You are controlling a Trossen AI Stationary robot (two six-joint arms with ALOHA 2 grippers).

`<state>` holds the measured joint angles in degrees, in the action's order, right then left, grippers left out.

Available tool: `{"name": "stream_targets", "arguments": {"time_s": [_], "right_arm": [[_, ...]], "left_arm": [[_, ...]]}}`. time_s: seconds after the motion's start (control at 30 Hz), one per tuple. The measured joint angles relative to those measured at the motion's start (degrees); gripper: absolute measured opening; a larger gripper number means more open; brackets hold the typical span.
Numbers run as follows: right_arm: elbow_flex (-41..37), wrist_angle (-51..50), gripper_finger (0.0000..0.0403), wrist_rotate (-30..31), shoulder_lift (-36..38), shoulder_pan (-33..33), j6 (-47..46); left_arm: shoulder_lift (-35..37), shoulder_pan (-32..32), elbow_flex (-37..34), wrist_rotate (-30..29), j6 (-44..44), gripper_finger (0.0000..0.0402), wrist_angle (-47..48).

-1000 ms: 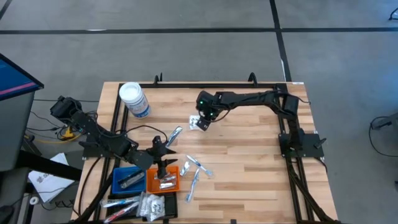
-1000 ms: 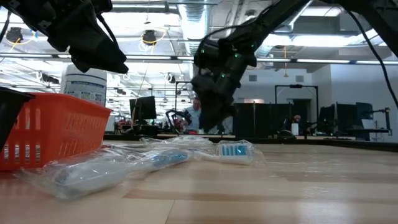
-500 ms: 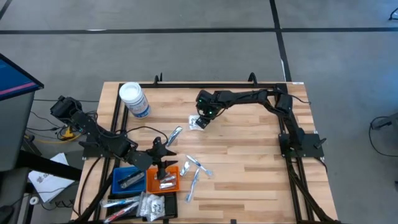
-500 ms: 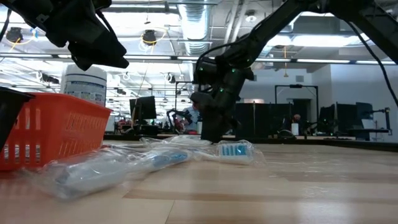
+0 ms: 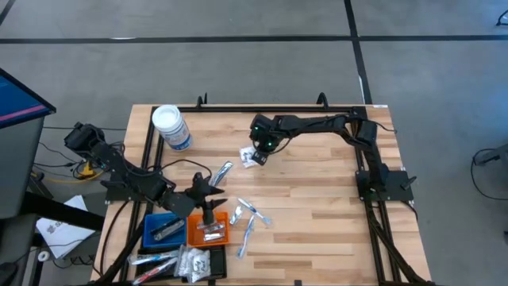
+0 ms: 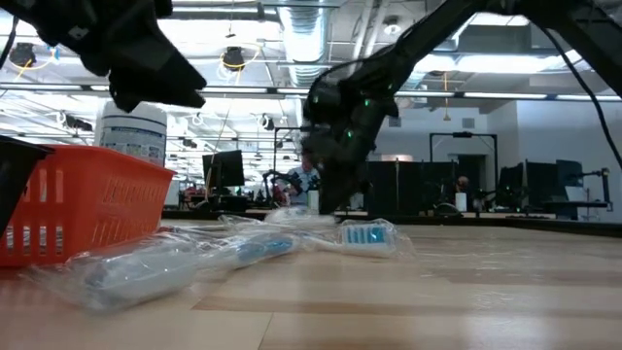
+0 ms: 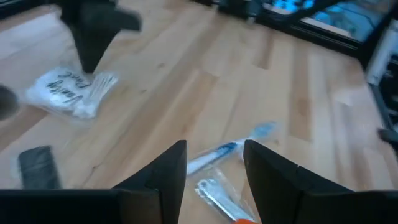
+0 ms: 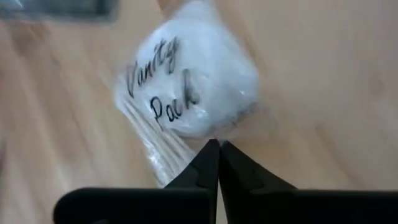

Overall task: Pick & Place Travel size toiletries
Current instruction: Put the cotton pack into the right black basket

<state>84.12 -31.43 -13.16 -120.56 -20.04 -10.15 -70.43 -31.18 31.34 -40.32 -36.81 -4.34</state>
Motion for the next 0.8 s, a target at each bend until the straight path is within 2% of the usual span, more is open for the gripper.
{"name": "stream_targets", "arguments": {"time_s": [0.3,0.4,0.5,0.6,0.8], "right_arm": [[0.04,-2.04,0.0000,8.13,11.39,6.92,3.47],[0.04,-1.11,0.0000,8.78,15.08,10.41,5.60],[0.09,0.19,0.0000,8.75,17.66,13.85,7.74],[0.09,1.24,0.0000,8.73,19.52,16.87,10.32],[0.09,2.18,0.0000,8.75,22.54,20.68,13.81]], "left_arm": [[-0.02,1.15,-5.94,-6.28,-15.36,0.0153,-0.36],[-0.02,1.70,-8.40,-8.46,-18.85,0.0153,-2.86],[-0.02,1.15,-10.88,-11.65,-17.54,0.0153,-8.50],[-0.02,0.00,-13.52,-12.81,-12.45,0.0153,-16.70],[-0.01,-3.71,-19.49,-13.51,-2.72,0.0153,-37.94]]}}
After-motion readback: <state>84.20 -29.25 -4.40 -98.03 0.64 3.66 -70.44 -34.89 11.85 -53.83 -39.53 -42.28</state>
